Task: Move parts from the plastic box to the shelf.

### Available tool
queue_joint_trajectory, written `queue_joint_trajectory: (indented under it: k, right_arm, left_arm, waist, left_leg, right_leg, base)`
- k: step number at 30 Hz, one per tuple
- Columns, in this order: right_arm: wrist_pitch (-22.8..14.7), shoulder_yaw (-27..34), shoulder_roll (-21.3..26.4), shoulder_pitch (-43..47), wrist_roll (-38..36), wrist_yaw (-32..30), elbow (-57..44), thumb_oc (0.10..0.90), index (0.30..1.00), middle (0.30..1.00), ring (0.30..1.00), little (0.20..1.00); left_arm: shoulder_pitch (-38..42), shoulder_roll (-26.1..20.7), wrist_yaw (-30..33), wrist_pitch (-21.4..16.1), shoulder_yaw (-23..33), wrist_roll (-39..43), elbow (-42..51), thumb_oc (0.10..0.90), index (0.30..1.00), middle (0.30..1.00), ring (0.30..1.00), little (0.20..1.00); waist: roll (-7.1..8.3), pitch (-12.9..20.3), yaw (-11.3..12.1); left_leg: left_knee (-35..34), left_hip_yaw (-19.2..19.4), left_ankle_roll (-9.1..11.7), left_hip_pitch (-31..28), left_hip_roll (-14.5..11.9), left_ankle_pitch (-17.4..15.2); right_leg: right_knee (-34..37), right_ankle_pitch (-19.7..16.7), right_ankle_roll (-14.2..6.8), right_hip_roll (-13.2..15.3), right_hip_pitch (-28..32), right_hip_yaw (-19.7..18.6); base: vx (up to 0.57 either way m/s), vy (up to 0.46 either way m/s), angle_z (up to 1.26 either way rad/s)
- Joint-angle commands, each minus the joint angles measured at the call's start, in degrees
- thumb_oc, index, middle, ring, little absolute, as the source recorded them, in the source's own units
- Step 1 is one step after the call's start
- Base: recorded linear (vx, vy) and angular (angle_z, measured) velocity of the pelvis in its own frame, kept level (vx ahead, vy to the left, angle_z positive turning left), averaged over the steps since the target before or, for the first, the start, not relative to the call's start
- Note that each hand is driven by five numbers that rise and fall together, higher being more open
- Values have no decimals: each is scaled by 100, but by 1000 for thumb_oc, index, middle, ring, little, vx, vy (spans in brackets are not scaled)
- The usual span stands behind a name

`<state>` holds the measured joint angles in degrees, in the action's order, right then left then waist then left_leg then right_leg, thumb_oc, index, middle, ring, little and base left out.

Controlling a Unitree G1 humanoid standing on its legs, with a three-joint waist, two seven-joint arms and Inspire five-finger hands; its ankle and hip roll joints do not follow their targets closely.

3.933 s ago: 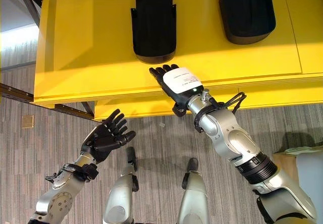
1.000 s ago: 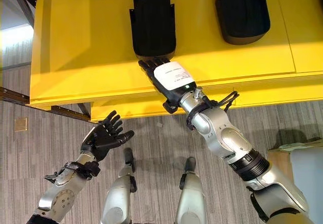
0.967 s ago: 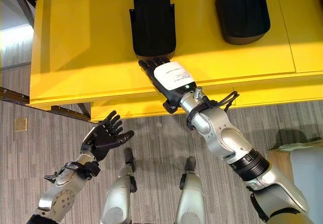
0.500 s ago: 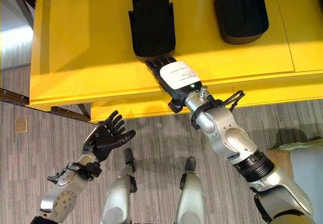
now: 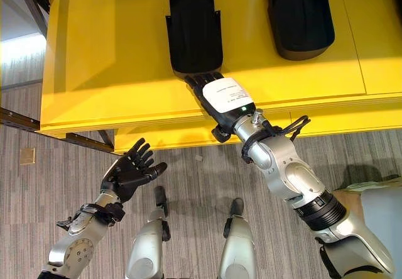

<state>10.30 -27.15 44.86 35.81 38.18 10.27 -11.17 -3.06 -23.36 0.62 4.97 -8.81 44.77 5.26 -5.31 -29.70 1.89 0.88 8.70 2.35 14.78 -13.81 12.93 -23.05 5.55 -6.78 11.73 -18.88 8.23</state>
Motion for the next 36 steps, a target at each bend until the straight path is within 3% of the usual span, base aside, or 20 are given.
queue_joint_trajectory:
  k: [1, 18, 28, 36]
  right_arm:
    - [-190, 529, -37, 473, 191, -300, -736, 900, 1000, 1000, 1000, 1000]
    - [-93, 675, 99, 384, -9, -314, -685, 900, 1000, 1000, 1000, 1000]
    - [-766, 1340, 578, -164, -738, -495, -907, 900, 1000, 1000, 1000, 1000]
    - [-830, 1337, 636, -182, -811, -485, -813, 900, 1000, 1000, 1000, 1000]
  left_arm:
    - [-46, -179, -138, -306, 224, 109, 800, 900, 1000, 1000, 1000, 1000]
    - [-132, -175, -75, -270, 341, 112, 813, 900, 1000, 1000, 1000, 1000]
    - [-302, -242, -241, -304, 518, 98, 777, 900, 1000, 1000, 1000, 1000]
    - [-337, -282, -199, -403, 547, 163, 725, 900, 1000, 1000, 1000, 1000]
  waist:
    - [367, 385, 54]
    - [404, 405, 112]
    - [504, 415, 45]
    - [497, 393, 88]
  left_leg:
    - [135, -62, 391, -676, 38, -800]
    - [177, -85, 373, -697, 56, -833]
    - [174, -70, 402, -686, 17, -812]
    - [200, -83, 390, -641, 13, -804]
  right_leg:
    - [614, 131, 483, -592, 523, 162]
    - [606, 167, 497, -588, 620, 234]
    - [677, 114, 473, -639, 646, 240]
    - [671, 124, 479, -635, 656, 276]
  base:
    - [45, 3, 2]
    - [6, 1, 0]
    - [0, -10, 2]
    - [0, 0, 0]
